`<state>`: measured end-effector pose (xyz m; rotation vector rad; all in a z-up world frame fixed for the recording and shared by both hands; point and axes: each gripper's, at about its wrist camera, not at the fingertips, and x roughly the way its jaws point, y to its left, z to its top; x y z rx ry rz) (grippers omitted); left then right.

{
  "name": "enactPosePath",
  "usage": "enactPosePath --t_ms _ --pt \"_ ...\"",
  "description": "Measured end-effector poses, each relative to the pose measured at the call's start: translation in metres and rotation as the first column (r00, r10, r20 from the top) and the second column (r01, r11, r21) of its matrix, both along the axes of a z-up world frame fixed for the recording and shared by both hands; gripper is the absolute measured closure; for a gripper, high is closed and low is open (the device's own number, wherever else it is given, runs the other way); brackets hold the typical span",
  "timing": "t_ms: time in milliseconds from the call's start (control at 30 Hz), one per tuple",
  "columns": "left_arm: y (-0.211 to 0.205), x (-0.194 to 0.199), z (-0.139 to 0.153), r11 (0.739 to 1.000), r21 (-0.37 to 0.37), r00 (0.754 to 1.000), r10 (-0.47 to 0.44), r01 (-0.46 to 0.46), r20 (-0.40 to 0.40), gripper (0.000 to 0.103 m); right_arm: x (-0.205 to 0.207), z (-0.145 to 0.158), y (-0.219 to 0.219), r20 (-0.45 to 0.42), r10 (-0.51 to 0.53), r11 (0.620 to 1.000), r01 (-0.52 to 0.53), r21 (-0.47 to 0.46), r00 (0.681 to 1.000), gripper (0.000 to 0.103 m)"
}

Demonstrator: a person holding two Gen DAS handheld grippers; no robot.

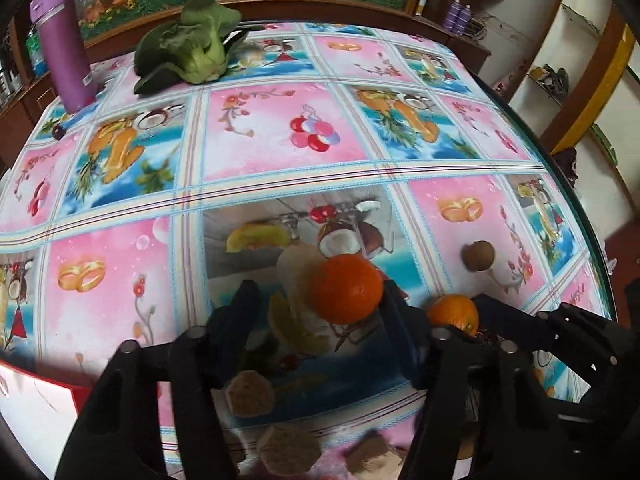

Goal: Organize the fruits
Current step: 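Grasp an orange with the left gripper while the right gripper grasps another orange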

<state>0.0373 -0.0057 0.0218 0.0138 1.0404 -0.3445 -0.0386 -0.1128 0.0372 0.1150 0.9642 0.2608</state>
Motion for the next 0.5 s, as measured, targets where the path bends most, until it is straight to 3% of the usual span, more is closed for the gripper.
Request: enactPosePath --t_ms 133,300,500 --pt "-0.003 -0.003 0.003 0.999 -0.024 1.0 -0.031 0.031 -0.003 0.066 -0.001 0.0 -0.003 -0.008 0.007 1.0 -0.007 0.023 1.0 0.074" --pt "0.005 -0.008 0.003 1.0 -0.018 1.0 -0.002 0.002 0.002 0.067 -0.003 0.001 -0.009 -0.018 -0.008 0.999 0.009 0.048 1.0 0.075" --pt "0.034 -0.037 0.023 0.996 -0.071 0.997 0.066 -0.063 0.043 0.067 -0.016 0.015 -0.012 0.02 0.001 0.994 -0.003 0.113 1.0 0.075"
